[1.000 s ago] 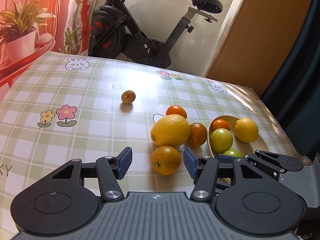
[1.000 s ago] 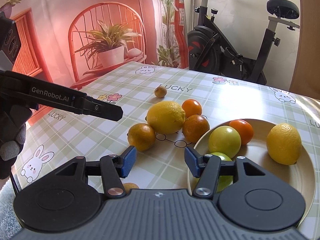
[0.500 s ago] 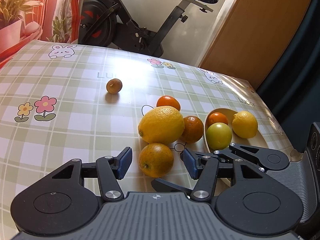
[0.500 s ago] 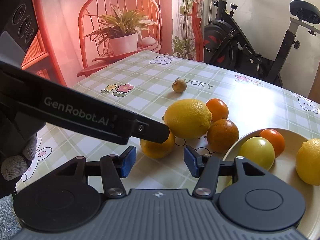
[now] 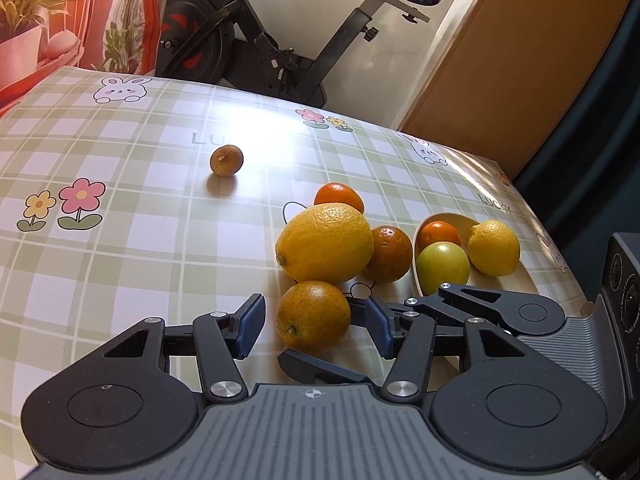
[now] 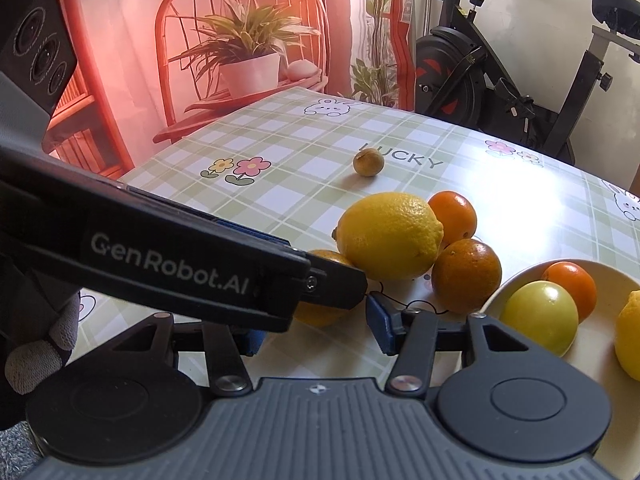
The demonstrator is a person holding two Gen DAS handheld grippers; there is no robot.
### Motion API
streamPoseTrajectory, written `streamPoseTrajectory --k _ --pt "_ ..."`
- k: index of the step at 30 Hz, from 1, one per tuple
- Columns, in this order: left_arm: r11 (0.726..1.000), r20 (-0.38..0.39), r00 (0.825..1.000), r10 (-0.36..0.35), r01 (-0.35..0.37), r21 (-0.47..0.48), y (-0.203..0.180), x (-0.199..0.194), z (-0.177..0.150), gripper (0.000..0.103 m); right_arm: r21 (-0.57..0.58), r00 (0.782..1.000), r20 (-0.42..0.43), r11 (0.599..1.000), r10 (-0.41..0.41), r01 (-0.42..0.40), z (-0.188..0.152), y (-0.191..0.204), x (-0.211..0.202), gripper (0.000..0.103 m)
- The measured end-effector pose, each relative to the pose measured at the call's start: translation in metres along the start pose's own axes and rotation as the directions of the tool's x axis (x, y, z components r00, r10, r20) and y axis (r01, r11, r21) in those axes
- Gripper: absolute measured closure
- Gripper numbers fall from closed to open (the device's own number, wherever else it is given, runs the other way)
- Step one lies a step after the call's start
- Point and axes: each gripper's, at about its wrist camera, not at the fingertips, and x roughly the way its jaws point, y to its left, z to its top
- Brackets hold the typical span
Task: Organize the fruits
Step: 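Close the left tool fingers around the dark orange, then carry the dark orange in the left tool over the plate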
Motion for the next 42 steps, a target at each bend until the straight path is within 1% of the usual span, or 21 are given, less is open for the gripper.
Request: streamPoseTrajectory --k 1,2,7,10,13,17,22,26,28,33,37,42 --pt "1.0 0.0 1.0 0.0 0.0 0.0 0.0 0.0 0.0 0.052 0.002 1.0 -0.003 1.0 -0.001 0.001 0.0 0.0 0.001 0.05" --pt "1.0 0.001 1.0 -0.002 0.002 0.002 -0.001 -0.001 -0.001 0.054 0.004 1.0 -0.006 1.0 -0.001 0.001 0.0 0.0 0.002 0.05" --pt "1.0 0.006 1.0 0.016 -0.016 0.023 -0.003 -0.002 -0.003 0.06 0.021 1.0 -0.001 1.0 0.002 -0.002 0.001 -0.002 0.001 0.054" --pt "0.999 0.005 1.0 0.022 -0.022 0.028 -0.007 -0.004 -0.006 0.06 0.041 1.0 0.004 0.999 -0.004 0.004 0.001 -0.002 0.001 0.057" --pt "0.998 0.013 0.999 0.034 -0.034 0.057 -0.014 -0.008 -0.01 0.06 0.061 1.0 0.002 0.998 0.004 -0.004 -0.001 -0.003 -0.003 0.057" --pt "0.997 0.027 0.999 0.036 -0.037 0.065 -0.023 -0.015 -0.013 0.06 0.098 1.0 0.014 0.995 0.01 -0.011 -0.006 -0.004 -0.012 0.057" --pt "0.996 0.055 0.998 0.031 -0.035 0.084 -0.037 -0.025 -0.013 0.06 0.125 0.999 0.055 0.992 0.002 -0.008 -0.01 -0.005 -0.03 0.057" --pt "0.996 0.077 0.997 0.015 -0.022 0.084 -0.049 -0.03 -0.009 0.06 0.103 0.995 0.097 0.995 -0.027 0.017 -0.01 -0.004 -0.045 0.057" --pt "0.995 0.08 0.997 0.015 -0.023 0.1 -0.059 -0.03 -0.007 0.06 0.094 0.992 0.118 0.995 -0.04 0.029 -0.01 -0.006 -0.053 0.057" --pt "0.989 0.073 0.997 0.022 -0.032 0.141 -0.084 -0.023 -0.002 0.06 0.121 0.986 0.153 0.991 -0.069 0.05 -0.015 -0.017 -0.068 0.057" --pt "0.984 0.061 0.998 0.022 -0.033 0.177 -0.104 -0.016 0.002 0.06 0.173 0.981 0.176 0.984 -0.085 0.054 -0.022 -0.032 -0.08 0.057" --pt "0.973 0.042 0.999 0.007 -0.016 0.229 -0.131 -0.001 0.008 0.06 0.242 0.973 0.198 0.968 -0.118 0.068 -0.031 -0.055 -0.095 0.057"
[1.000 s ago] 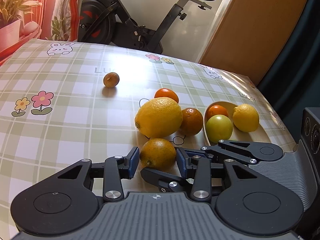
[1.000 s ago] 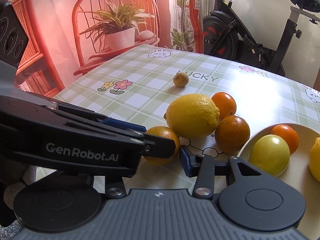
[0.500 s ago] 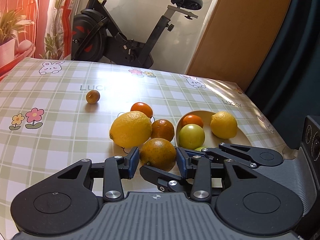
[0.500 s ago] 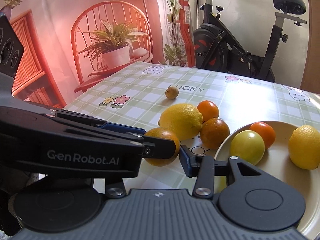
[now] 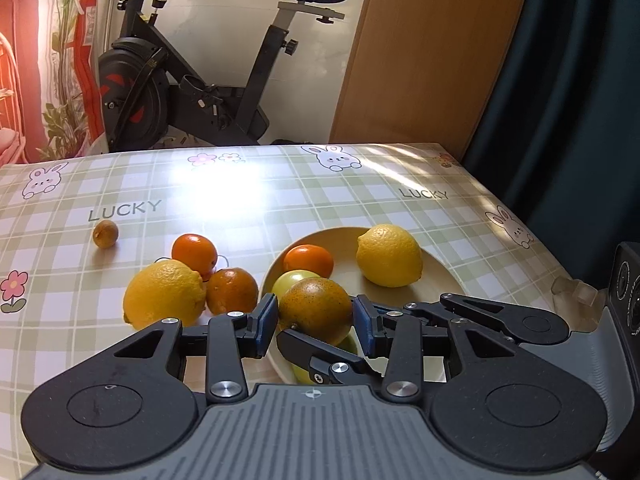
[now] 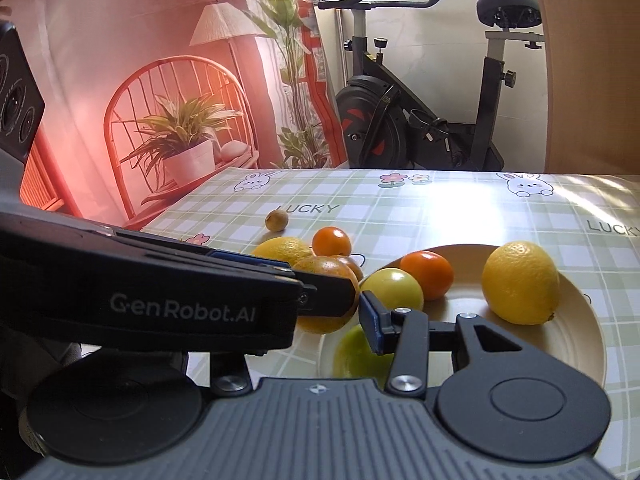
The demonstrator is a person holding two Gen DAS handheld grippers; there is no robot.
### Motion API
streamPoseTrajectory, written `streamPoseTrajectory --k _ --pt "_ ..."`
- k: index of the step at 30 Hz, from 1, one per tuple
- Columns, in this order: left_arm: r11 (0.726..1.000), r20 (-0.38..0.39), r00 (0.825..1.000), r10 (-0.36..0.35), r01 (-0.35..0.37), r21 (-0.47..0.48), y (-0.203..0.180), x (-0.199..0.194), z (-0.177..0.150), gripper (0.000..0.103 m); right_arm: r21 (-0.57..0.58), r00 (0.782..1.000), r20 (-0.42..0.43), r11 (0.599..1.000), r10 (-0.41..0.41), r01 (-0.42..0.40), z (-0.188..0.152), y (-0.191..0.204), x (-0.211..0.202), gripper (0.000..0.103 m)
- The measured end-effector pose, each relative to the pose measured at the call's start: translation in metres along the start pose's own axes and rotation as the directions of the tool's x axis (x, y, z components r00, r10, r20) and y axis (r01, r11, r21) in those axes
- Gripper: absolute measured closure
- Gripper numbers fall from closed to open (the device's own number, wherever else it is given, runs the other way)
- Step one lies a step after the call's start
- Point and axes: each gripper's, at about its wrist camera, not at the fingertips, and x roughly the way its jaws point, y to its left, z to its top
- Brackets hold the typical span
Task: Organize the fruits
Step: 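Carry the dark orange in the left tool over the plate, then lower the dark orange onto the plate with the left tool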
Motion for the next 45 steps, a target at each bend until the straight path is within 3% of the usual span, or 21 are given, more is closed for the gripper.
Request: streamPoseTrajectory --k 9,18,27,35,45 --pt "0.996 -0.04 0.999 -0.022 0.026 0.084 -0.04 0.035 0.013 0.059 0.09 0.997 0.027 0.993 -0.078 0.075 -0.001 -0.046 -0.016 0.057" --pt "0.996 -0.09 0.996 -0.015 0.023 0.089 -0.042 0.059 0.013 0.058 0.188 0.995 0.001 0.977 -0.102 0.1 -0.008 -0.078 -0.01 0.058" --pt "0.997 -0.101 0.995 0.011 -0.003 0.076 -0.035 0.068 0.016 0.059 0.198 0.995 -0.018 0.976 -0.094 0.096 -0.007 -0.082 0.006 0.058" --pt "0.999 -0.1 0.995 -0.01 0.014 0.038 -0.03 0.071 0.02 0.056 0.172 0.993 -0.036 0.979 -0.109 0.114 -0.005 -0.08 0.012 0.056" --pt "0.998 -0.046 0.999 -0.016 0.013 -0.056 -0.024 0.046 0.019 0.053 0.144 0.991 -0.03 0.981 -0.129 0.132 -0.002 -0.074 0.004 0.051"
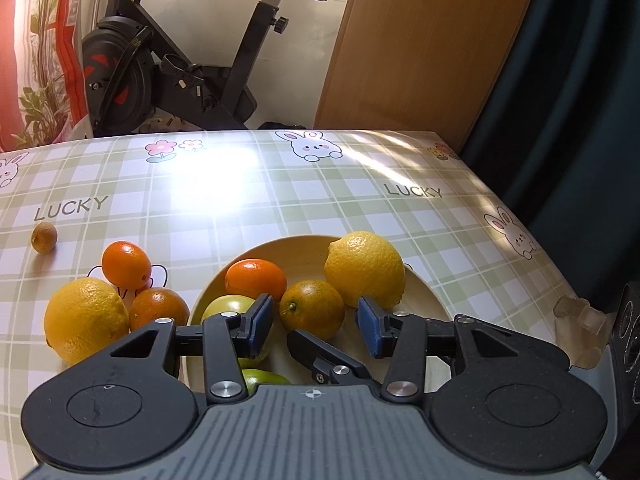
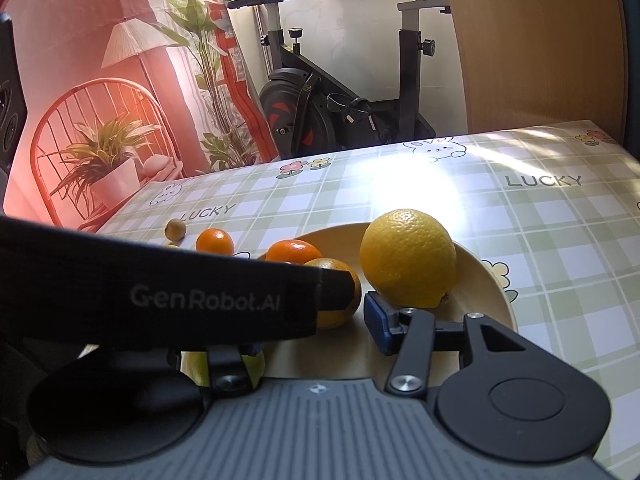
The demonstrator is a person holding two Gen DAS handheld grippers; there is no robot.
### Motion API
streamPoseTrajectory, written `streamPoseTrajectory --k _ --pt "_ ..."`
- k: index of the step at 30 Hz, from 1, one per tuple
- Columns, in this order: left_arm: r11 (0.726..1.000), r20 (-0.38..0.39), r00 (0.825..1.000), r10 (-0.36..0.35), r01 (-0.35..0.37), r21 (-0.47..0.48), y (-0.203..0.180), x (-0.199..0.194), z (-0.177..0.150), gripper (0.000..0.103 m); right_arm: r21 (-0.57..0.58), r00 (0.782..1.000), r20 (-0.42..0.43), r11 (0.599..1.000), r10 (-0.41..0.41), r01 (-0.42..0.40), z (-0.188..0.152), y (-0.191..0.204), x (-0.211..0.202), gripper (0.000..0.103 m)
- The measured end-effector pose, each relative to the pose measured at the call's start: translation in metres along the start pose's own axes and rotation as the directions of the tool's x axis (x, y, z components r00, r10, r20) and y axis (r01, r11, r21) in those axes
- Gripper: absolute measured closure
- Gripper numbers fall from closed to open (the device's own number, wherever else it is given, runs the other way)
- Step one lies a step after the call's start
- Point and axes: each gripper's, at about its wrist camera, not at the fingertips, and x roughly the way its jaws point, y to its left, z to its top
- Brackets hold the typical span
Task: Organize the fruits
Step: 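Lower the dark orange onto the plate with the left tool, then move the right tool to the brown kiwi while the left tool approaches the small brown fruit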
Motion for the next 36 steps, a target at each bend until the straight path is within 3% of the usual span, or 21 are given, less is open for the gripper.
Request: streamPoseTrajectory --k 12,21,32,36 --pt "0.996 0.061 0.996 0.062 -0.057 -0.073 0.024 -0.055 -0.016 0.053 -0.007 0.998 0.048 1.0 -0.027 0.028 -0.011 0.01 -0.032 0.051" --pt "0.984 0.071 0.988 0.135 -0.125 -0.128 0.072 -0.092 -0.04 0.053 -0.074 0.999 0.048 0.997 0.026 -0.022 -0.022 0.036 -0.043 0.051" --pt "0.966 0.051 0.987 0.154 -0.14 -0.218 0.111 -0.111 -0.078 0.053 -0.228 0.992 -0.014 0.966 0.124 -0.124 -0.039 0.087 -0.038 0.051" --pt "0.97 0.058 0.988 0.143 -0.128 -0.208 0.111 -0.11 -0.084 0.053 -0.245 0.992 -0.022 0.961 0.123 -0.125 -0.04 0.094 -0.036 0.051"
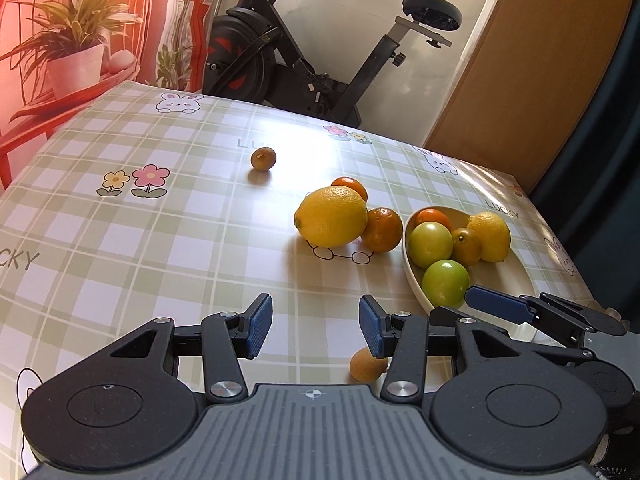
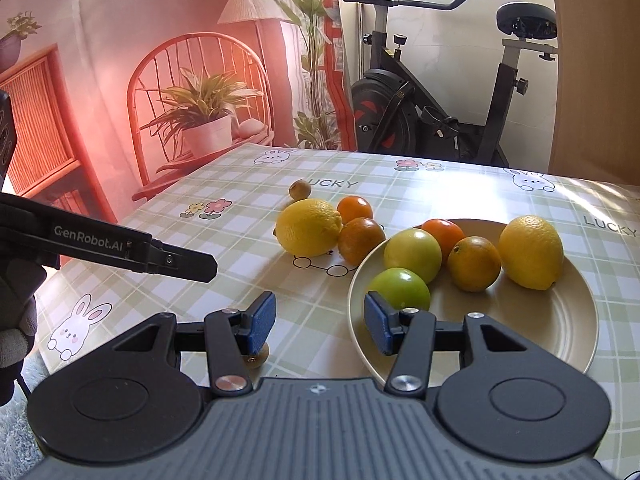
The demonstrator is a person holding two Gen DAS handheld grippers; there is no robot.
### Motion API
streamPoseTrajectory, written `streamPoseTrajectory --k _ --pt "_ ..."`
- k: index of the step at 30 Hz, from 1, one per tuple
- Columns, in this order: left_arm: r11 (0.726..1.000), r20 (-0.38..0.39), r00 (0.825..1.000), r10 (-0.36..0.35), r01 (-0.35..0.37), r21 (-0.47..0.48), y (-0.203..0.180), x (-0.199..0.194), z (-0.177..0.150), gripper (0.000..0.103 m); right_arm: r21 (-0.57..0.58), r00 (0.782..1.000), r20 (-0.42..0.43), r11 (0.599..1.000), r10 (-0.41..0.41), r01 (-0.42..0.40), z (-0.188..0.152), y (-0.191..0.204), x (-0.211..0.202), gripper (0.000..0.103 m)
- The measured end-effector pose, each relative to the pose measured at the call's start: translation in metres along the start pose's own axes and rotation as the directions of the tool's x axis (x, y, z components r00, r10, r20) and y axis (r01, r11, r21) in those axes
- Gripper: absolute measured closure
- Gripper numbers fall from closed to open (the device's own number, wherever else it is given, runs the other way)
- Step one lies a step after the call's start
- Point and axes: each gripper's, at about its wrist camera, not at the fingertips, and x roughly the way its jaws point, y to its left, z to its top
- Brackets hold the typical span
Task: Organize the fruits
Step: 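Move the right tool to the brown kiwi while the left tool approaches the small brown fruit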
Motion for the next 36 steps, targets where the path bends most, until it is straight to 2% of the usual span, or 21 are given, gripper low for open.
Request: streamPoseTrajectory --k 7,14,21,36 --pt "1.0 -0.011 1.0 -0.011 0.012 0.021 -0.001 0.005 -0.013 0.053 0.025 1.0 -0.012 1.0 -0.009 0.009 0.0 -0.005 0.001 0.051" --pt "0.999 0.02 1.0 0.012 -0.011 -0.041 0.016 -0.002 -0.01 0.053 -0.043 0.994 -0.081 0.996 0.072 -0.076 -0.008 0.015 0.012 0.051" --pt "0.998 0.022 0.999 0.027 -0.026 -0.052 0.019 -0.002 -0.01 0.053 -0.078 0.979 -0.16 0.987 0.125 -0.139 -0.016 0.032 0.036 0.058" --pt "0.998 0.006 0.999 0.036 -0.036 -0.049 0.017 0.003 -0.012 0.053 -0.064 0.975 -0.18 0.987 0.131 -0.145 -0.016 0.029 0.048 0.07"
